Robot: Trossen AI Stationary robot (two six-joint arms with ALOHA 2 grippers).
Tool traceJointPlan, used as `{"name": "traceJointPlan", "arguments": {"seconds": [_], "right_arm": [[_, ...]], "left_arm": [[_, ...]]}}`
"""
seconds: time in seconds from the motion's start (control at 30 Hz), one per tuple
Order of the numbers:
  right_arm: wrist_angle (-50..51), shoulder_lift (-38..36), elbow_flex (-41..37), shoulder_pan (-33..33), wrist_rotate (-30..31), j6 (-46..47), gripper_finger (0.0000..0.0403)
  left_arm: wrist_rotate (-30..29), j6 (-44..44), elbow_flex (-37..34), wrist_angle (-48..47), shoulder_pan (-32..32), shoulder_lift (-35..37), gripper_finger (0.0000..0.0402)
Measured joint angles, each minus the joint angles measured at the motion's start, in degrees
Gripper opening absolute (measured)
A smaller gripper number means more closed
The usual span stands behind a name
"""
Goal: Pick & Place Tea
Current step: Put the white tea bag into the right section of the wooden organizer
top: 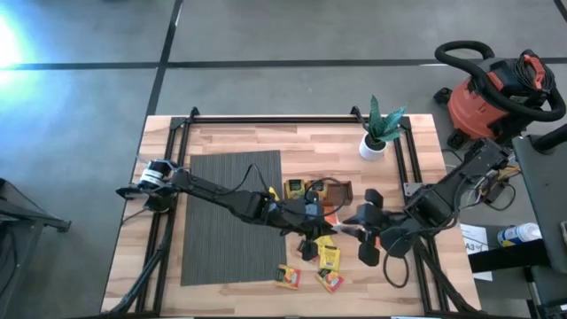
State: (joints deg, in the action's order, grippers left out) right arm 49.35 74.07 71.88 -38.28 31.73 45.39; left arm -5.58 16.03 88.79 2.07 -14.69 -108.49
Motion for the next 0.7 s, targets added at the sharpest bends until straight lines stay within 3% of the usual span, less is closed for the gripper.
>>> {"name": "traceJointPlan", "arguments": {"seconds": [0.23,0.33,0.47,0.63,0.7], "right_arm": [[0.02,0.01,0.0,2.3,-3.25,-1.66,0.0026],[0.25,0.01,-0.04,3.19,-3.39,-2.33,0.0012],[1.99,0.0,-0.04,4.96,-3.31,-2.56,0.001],[6.19,-0.03,-0.1,8.05,-3.38,-4.2,0.0009],[8.05,-0.07,-0.44,10.12,-4.08,-5.8,0.0009]], "left_arm": [[-0.04,-0.17,0.0,-0.68,0.14,0.0,0.0021],[-1.77,-0.45,0.0,-1.71,0.12,0.0,0.0029],[-7.11,0.43,0.0,-6.45,0.12,0.04,0.0061],[-18.3,5.4,0.0,-16.82,0.08,0.07,0.0115],[-19.8,6.6,-0.03,-20.58,-0.03,0.29,0.0125]]}}
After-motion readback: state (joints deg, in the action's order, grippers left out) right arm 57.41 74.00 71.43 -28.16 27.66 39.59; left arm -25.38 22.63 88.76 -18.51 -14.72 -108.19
